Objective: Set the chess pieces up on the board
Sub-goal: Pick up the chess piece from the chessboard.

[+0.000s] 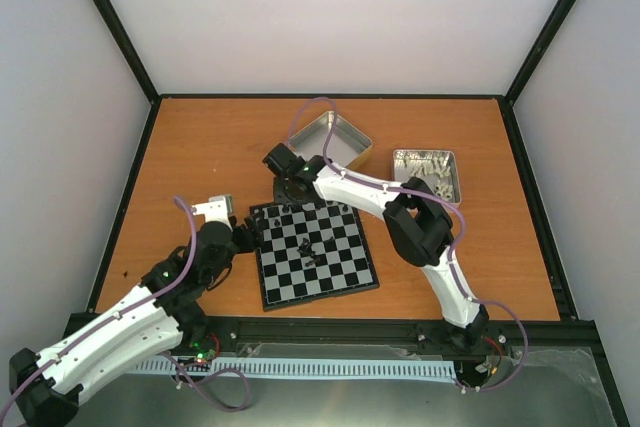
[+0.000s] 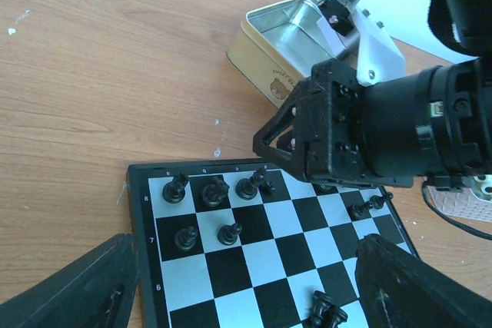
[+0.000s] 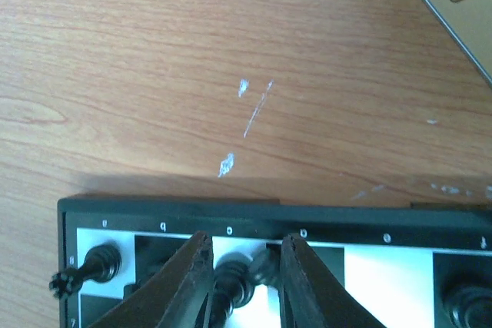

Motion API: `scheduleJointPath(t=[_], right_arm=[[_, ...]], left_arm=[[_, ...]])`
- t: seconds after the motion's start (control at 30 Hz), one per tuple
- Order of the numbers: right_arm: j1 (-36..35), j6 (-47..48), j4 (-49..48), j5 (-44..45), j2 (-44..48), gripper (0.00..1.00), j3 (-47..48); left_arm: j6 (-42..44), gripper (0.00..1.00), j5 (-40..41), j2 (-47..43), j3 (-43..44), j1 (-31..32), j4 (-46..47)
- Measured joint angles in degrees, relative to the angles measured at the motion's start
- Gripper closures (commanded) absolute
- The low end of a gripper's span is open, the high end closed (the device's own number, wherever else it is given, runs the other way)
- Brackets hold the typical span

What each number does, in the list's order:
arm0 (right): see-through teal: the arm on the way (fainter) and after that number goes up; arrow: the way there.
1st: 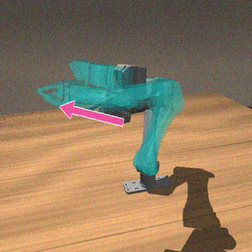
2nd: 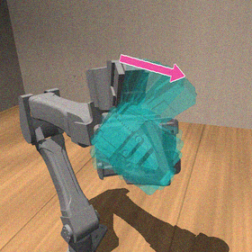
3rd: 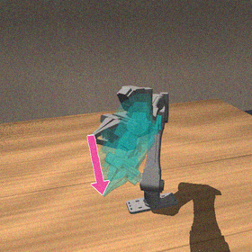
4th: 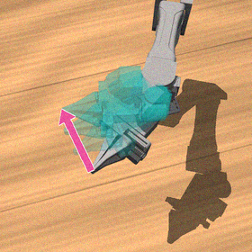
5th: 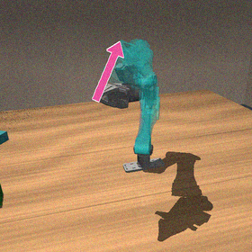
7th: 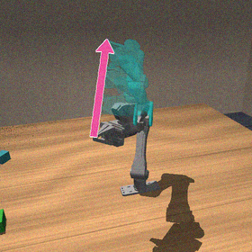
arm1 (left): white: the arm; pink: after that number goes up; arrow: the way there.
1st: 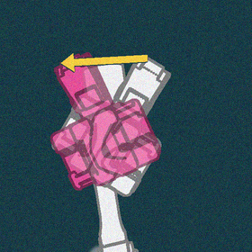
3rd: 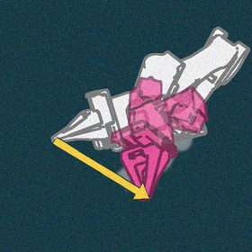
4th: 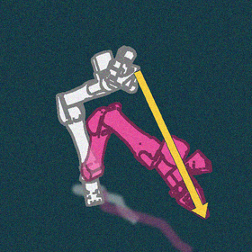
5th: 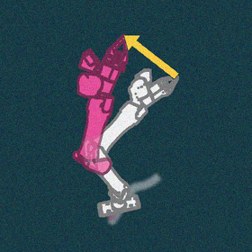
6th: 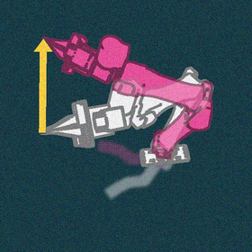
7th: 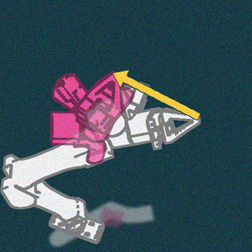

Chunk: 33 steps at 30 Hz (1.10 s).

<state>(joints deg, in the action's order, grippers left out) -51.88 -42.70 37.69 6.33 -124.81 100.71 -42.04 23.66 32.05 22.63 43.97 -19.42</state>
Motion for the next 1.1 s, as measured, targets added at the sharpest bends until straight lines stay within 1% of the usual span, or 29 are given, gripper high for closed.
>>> scheduleJointPath(t=[0.17, 0.6, 0.7, 0.93, 1.1], right_arm=[[0.2, 0.0, 0.8, 0.1, -2.3, 0.81, 1.8], [0.2, 0.0, 5.0, -1.0, -3.2, 0.84, 1.9], [0.2, 0.1, 4.9, -1.6, -2.8, 0.82, 0.8], [0.2, 0.4, 4.9, -3.5, 0.1, 0.72, -3.6], [0.1, 1.1, 4.6, -5.1, 2.2, 0.73, -6.7]], left_arm=[[0.3, 0.22, 0.4, -0.2, 0.0, 0.0, 0.0], [0.6, 0.21, 0.5, -0.2, 0.0, -0.3, 0.0], [0.6, 0.21, 0.5, -0.3, 0.0, -0.4, 0.0], [0.6, 0.21, 0.6, -0.6, 0.0, -0.5, 0.0], [0.6, 0.21, 0.6, -0.6, 0.0, -0.5, 0.0]])
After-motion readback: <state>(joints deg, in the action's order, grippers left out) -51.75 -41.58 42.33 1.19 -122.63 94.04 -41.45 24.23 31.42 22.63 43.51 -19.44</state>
